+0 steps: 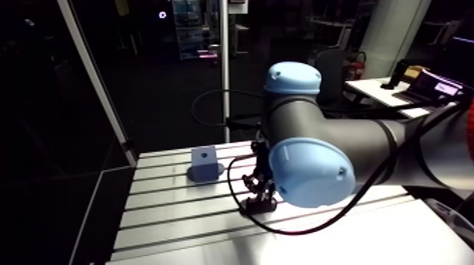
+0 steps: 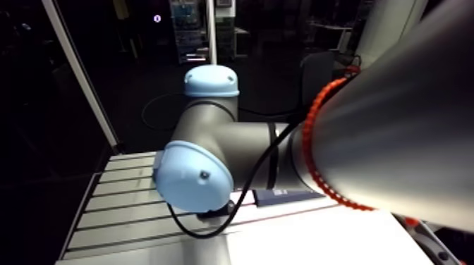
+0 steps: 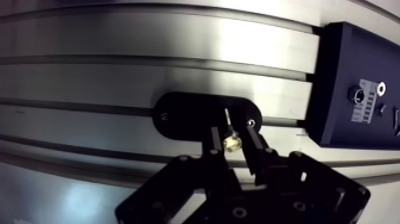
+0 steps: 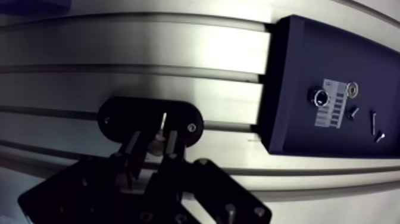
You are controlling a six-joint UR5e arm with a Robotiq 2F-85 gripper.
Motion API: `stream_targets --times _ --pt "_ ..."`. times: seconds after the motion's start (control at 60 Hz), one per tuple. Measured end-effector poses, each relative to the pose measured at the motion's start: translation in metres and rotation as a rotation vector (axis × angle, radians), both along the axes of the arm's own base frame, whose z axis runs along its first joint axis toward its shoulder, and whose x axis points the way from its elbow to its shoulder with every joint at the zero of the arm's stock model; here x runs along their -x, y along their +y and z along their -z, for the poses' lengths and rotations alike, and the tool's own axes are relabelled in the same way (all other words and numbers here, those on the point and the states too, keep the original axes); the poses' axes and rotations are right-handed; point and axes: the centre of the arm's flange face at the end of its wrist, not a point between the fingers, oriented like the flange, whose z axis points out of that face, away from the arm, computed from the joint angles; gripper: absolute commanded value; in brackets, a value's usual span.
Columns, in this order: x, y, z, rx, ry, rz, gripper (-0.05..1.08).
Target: Pick up the M10 bolt and insert it into the hex recess until seated.
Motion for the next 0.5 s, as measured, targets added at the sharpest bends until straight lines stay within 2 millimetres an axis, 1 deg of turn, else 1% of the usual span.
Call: stream_targets --times 0.5 --pt "0.0002 0.0002 0.0 -0.001 0.0 0.0 0.69"
